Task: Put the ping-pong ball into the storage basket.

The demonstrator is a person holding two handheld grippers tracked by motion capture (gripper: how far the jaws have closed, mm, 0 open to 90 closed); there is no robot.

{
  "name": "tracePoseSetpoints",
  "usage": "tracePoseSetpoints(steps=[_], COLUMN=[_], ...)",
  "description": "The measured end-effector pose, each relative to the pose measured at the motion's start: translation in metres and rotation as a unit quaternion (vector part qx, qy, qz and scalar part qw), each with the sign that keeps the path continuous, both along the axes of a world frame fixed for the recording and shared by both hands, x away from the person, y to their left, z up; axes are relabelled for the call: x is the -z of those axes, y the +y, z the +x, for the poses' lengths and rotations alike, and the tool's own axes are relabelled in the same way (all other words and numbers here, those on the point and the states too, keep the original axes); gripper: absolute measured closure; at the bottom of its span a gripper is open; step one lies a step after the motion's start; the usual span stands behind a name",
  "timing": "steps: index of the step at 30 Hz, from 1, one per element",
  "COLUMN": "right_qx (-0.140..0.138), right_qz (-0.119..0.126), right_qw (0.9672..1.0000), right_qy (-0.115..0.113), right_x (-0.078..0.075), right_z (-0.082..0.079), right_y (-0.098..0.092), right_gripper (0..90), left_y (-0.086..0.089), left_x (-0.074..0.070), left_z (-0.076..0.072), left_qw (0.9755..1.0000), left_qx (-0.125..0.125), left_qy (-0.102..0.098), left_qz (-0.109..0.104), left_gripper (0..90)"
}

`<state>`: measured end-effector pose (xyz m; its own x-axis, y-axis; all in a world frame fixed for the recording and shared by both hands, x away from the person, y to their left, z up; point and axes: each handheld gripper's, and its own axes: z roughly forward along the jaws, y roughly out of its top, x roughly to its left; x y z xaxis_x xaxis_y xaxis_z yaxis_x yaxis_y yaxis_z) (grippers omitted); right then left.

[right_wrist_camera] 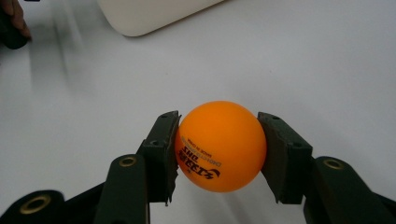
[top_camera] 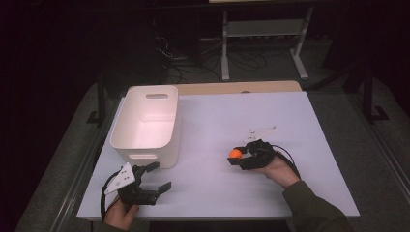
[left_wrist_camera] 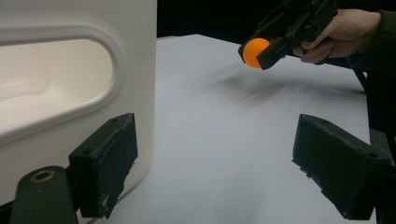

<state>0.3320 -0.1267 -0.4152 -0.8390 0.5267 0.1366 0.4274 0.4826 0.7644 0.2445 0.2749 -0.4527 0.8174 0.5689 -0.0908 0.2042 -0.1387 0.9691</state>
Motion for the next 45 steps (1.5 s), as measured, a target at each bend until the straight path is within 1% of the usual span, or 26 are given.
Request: tracePoseSetpoints(steps=[13,25,38,45], right_qx=[-0.016,-0.033,-0.044,-0.047], right_qz=[-0.004,-0.004,-0.005,-0.005], right_qw=[0.9999,0.9994,0.999,0.9989], right_qy=[0.003,-0.001,0.002,0.0], right_x=[0.0,-0.002,-0.001,-0.001], right_z=[0.003,0.007,0.01,0.011], right_y=[0.017,0.033,0.047,0.052], right_gripper=[49.4,49.4,49.4,49.4], left_y=[0.0,0.0,0.0,0.0], left_x=[0.0,0.0,0.0,0.0], left_z=[0.0,0.0,0.0,0.0], left_qw=[1.0,1.0,1.0,1.0], left_qx=[0.0,0.0,0.0,0.0], left_qy=[0.001,0.0,0.001,0.001], left_qz=[-0.001,-0.001,-0.001,0.0], left_gripper=[13.9,13.9,13.9,13.9])
